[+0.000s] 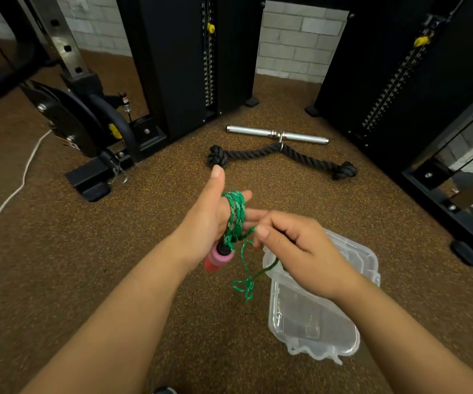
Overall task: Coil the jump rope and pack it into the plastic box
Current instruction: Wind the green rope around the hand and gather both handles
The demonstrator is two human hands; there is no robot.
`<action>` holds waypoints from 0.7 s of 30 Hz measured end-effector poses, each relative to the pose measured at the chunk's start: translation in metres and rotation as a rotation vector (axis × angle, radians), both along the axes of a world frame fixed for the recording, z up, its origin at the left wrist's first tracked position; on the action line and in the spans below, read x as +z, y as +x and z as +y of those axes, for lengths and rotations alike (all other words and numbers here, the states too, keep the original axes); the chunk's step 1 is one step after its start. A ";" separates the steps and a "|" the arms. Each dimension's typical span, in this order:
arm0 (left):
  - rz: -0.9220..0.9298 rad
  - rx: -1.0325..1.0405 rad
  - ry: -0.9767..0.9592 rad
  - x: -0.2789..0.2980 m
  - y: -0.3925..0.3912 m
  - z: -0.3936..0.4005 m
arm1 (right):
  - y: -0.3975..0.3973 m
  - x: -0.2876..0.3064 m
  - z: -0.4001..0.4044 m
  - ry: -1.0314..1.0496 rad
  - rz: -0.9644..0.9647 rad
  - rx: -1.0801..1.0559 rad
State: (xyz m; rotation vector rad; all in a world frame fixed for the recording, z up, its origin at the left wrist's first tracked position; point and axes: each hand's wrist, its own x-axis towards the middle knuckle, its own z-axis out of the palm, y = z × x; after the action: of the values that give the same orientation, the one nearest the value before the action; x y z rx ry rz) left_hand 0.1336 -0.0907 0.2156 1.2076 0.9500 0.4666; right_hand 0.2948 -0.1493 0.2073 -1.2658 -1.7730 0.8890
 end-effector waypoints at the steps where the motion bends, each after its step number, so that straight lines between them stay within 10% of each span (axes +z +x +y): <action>1: 0.046 -0.029 0.019 -0.002 -0.001 0.000 | 0.002 0.002 0.000 -0.026 0.030 -0.002; 10: 0.184 -0.417 0.067 0.012 -0.001 -0.008 | 0.016 0.004 0.008 -0.029 0.031 -0.200; 17: -0.108 -0.133 -0.021 0.005 -0.003 0.000 | 0.021 -0.005 0.012 -0.403 0.480 -0.127; 21: -0.192 0.000 -0.071 0.009 -0.002 0.001 | 0.021 -0.006 0.009 -0.449 0.411 -0.018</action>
State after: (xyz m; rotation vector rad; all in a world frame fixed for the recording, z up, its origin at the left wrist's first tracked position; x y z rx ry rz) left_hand 0.1317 -0.0896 0.2246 1.0781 0.7960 0.5347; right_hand 0.3159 -0.1406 0.2010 -1.2499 -1.2756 1.4763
